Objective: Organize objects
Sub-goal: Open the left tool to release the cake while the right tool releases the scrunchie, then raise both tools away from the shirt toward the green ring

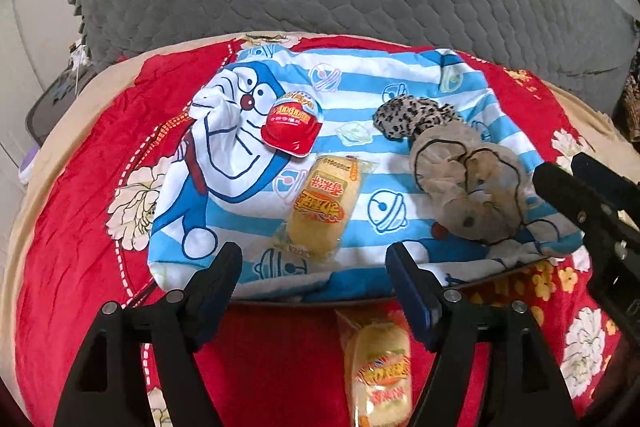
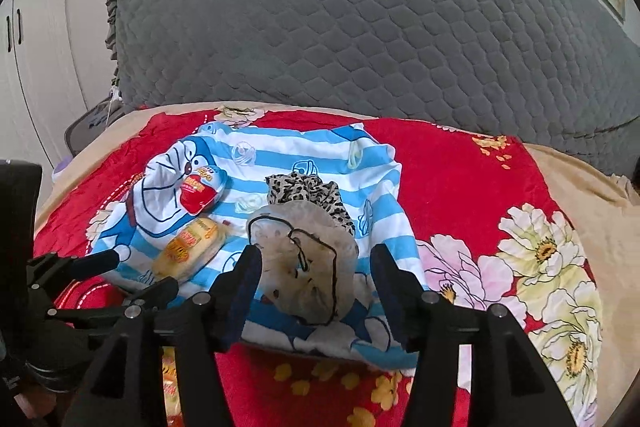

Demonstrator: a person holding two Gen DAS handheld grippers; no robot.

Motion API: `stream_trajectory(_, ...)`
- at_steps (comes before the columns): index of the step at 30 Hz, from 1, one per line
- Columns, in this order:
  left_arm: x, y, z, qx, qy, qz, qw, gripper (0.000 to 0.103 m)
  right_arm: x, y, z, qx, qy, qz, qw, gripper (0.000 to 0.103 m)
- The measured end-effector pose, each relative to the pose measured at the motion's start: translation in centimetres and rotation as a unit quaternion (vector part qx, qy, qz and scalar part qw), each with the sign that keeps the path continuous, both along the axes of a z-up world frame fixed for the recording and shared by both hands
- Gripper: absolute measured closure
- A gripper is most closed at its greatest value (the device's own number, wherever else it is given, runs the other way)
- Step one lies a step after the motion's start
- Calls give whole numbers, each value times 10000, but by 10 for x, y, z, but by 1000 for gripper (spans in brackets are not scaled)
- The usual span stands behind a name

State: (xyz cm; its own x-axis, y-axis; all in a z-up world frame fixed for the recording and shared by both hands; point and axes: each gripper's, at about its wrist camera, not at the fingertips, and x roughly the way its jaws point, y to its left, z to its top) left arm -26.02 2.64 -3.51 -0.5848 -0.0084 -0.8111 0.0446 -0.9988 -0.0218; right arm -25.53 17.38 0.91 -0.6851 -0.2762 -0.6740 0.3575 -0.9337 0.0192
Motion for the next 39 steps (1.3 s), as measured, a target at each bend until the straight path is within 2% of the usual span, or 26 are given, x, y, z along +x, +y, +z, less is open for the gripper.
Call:
stream_trajectory(4, 7, 3, 11, -96, 47, -50, 9999, 26, 9, 0, 8, 14, 19, 23, 10000, 41)
stream_trajectory(8, 12, 0, 21, -165, 97, 24, 9998, 25, 16, 0, 17, 8, 110, 5, 9999, 30)
stream_trajectory(11, 14, -3, 24, -229, 40, 36, 9997, 24, 22, 1, 20, -10, 129, -1, 9999, 25)
stream_trajectory(22, 26, -5, 40, -231, 187, -18, 9996, 22, 29, 8, 31, -112, 135, -71, 9998, 22)
stream_trajectory(29, 33, -2, 52, -36, 241, -13, 9997, 18, 40, 18, 42, -195, 198, -95, 9996, 22)
stream_trajectory(32, 37, 0, 58, -15, 250, -1, 9997, 13, 46, 22, 49, -237, 243, -116, 9994, 22)
stream_trajectory(39, 51, -1, 71, 22, 305, 9, 9995, 11, 64, 30, 67, -337, 360, -111, 9987, 22)
